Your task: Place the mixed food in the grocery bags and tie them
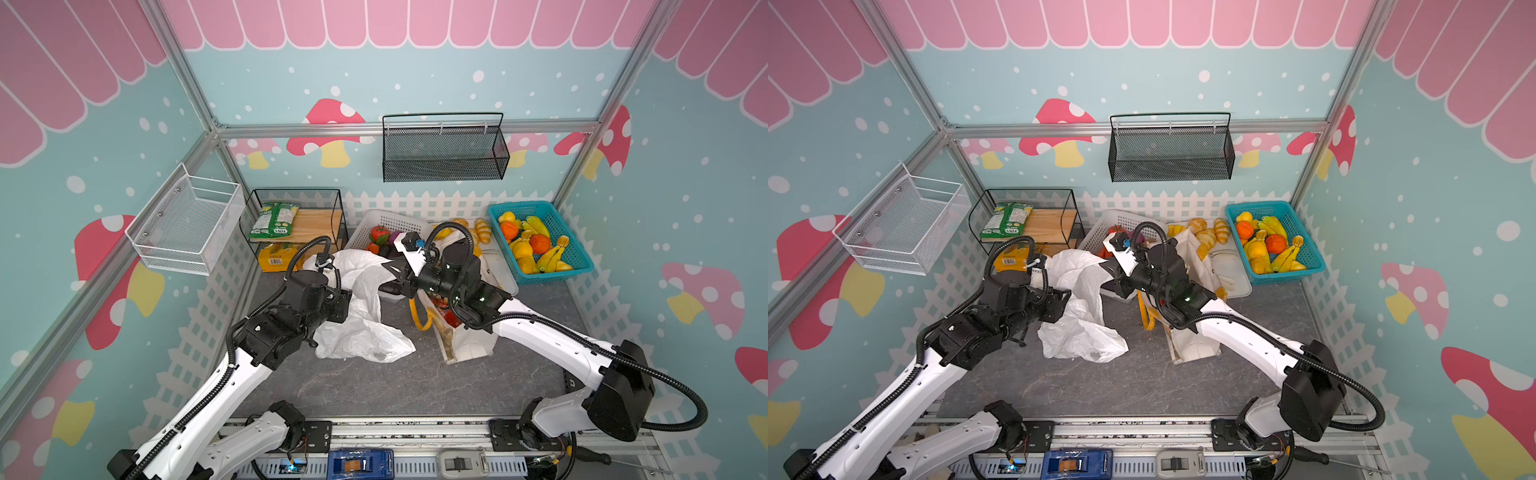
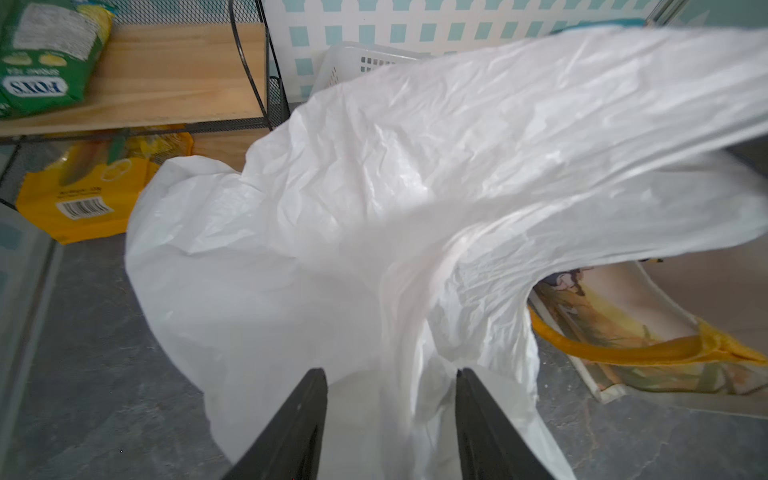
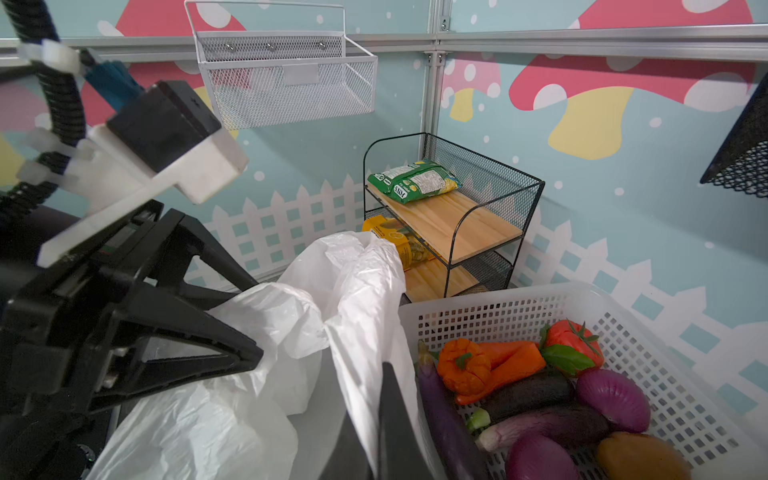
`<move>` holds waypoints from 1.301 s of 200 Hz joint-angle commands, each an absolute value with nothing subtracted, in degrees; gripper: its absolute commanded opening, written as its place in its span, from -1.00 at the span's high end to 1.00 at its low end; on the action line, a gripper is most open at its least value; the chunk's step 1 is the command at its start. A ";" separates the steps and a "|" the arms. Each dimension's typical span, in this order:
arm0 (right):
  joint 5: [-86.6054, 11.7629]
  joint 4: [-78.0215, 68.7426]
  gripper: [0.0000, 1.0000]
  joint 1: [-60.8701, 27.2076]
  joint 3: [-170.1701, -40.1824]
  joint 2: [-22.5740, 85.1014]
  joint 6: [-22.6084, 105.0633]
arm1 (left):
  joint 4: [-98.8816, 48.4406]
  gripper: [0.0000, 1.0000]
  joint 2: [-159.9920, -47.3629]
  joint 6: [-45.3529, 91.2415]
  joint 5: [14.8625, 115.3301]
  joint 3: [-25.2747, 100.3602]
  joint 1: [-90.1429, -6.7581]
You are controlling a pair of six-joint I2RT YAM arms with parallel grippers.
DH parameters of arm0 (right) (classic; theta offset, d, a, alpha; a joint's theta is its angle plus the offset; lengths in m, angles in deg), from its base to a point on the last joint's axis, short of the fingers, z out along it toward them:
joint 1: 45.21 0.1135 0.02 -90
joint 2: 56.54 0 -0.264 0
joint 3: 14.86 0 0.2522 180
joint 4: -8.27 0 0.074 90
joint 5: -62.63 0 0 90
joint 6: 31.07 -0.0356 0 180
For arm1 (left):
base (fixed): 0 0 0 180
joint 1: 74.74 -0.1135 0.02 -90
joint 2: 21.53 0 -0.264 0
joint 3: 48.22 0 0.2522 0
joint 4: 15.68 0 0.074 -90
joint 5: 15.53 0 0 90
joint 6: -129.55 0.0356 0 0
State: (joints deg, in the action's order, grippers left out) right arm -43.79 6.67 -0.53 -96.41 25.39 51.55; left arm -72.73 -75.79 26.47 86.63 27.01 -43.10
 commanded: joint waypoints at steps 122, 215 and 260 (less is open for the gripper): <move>-32.95 4.02 1.00 2.48 -96.52 22.76 53.48 | -78.43 0.02 -83.35 22.24 89.08 33.53 -42.49; -17.42 -2.63 0.66 2.42 -98.69 21.38 70.52 | -75.82 1.00 -81.30 22.02 50.00 36.26 -53.88; -25.14 -3.22 -0.28 2.42 -95.06 16.85 66.19 | -64.16 1.00 -78.82 7.46 47.47 30.07 -59.19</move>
